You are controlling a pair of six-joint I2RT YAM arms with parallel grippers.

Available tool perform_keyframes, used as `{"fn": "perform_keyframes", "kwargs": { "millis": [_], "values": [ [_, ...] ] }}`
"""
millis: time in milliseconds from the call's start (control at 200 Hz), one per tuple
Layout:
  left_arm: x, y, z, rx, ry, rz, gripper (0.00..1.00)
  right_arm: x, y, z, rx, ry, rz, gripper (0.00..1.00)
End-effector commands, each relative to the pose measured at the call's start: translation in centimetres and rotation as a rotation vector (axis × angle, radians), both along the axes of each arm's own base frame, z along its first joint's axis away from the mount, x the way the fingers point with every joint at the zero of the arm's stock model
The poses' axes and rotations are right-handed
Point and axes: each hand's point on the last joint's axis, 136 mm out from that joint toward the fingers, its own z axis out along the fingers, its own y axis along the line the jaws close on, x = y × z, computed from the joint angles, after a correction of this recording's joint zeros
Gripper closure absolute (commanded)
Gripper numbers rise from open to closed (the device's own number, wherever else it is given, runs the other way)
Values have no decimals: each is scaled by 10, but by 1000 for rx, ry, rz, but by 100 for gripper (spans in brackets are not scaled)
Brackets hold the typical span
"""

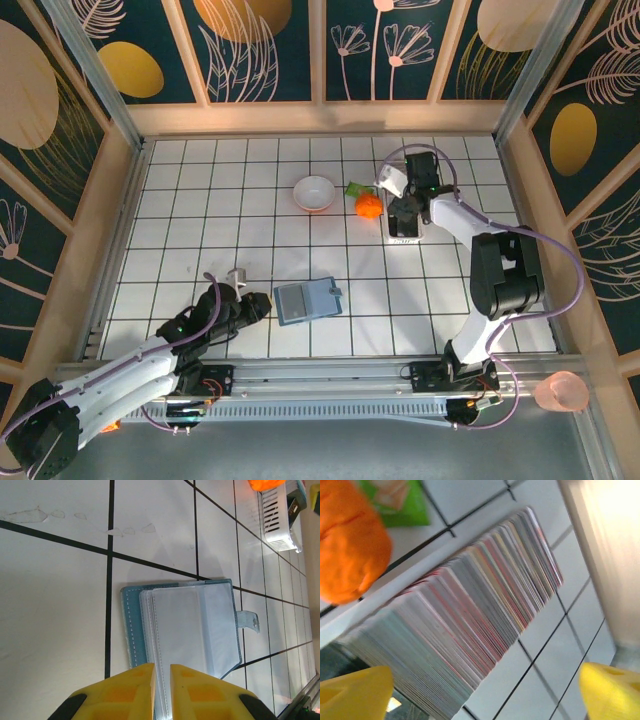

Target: Put the credit cards into the card holder

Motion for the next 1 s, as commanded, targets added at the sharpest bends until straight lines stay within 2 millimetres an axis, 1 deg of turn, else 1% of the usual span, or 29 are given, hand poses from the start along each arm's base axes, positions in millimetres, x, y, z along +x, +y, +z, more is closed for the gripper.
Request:
{"fn": "perform_keyframes", "kwargs": {
  "millis": [0, 90, 150, 225, 275, 290, 315, 345, 405, 450, 530, 606, 836, 866, 886, 991],
  "values": [
    [-3, -1, -4, -4, 4, -16, 85, 8, -6, 46, 266, -84, -308, 14],
    [-4, -1, -5, -1, 3, -19, 85, -14, 1, 50, 407, 9, -392, 21],
    [-5, 0, -6, 0, 6, -22, 85, -26, 3, 45, 501, 95, -497, 28],
    [-5, -1, -5, 1, 4, -28, 85, -52, 7, 22, 573, 245, -617, 41],
    [-5, -2, -4, 0, 3, -31, 85, -69, 11, 6, 617, 305, -655, 41],
    [-5, -2, -4, -1, 3, -31, 85, -72, 11, 2, 625, 307, -664, 41],
    [-5, -2, -4, -3, 5, -31, 85, -77, 17, -2, 667, 330, -659, 40],
    [-5, -3, -3, -4, 5, -31, 84, -81, 17, -9, 689, 339, -673, 38],
    [-5, -4, -2, -7, 3, -37, 84, -82, 15, -19, 708, 329, -693, 34],
    [-5, -4, -1, -4, 2, -41, 84, -79, 13, -25, 715, 327, -707, 32],
    [-5, -4, -1, 2, 3, -44, 84, -73, 16, -33, 746, 368, -714, 30],
    [-4, -4, -2, 2, 7, -38, 84, -71, 16, -41, 739, 379, -729, 29],
    [-4, -5, -4, -2, 13, -36, 84, -65, -1, -57, 675, 345, -802, 27],
    [-4, -5, -4, -1, 14, -37, 84, -64, -1, -58, 673, 346, -805, 27],
    [-5, -5, -4, 0, 15, -39, 84, -63, -5, -58, 659, 332, -818, 26],
    [-4, -4, -3, -2, 13, -36, 84, -61, -13, -60, 635, 298, -845, 25]
  ]
}}
